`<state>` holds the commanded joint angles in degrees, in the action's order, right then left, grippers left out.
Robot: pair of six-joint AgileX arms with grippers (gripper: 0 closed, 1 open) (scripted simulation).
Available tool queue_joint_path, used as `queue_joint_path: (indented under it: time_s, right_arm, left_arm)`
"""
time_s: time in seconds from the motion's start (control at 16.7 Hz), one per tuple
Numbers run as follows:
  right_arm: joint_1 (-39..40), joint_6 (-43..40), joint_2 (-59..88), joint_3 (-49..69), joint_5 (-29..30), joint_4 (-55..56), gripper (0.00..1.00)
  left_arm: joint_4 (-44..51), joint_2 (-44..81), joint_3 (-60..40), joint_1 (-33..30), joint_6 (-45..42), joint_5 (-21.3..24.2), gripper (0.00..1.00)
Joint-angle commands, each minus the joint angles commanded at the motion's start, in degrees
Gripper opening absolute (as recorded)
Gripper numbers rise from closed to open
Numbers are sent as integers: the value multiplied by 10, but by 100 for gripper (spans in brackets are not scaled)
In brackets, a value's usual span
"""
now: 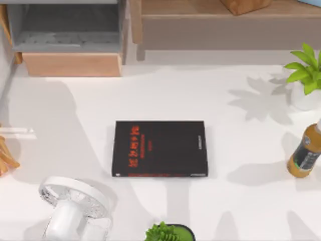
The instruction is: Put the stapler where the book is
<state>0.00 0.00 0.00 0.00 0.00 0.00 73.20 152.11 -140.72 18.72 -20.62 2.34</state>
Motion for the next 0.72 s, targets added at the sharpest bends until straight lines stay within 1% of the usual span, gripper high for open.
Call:
queue_joint_path:
  time_s: [0.42, 0.54, 0.72]
  right_arm:
    - [0, 0, 0, 0, 0, 0, 100]
    - [0, 0, 0, 0, 0, 0, 100]
    - [0, 0, 0, 0, 0, 0, 100]
  left_arm:
    - [6, -16, -1, 3, 0, -3, 0]
    - [15, -43, 9, 4, -1, -11, 0]
    - [18, -101, 31, -4, -5, -36, 0]
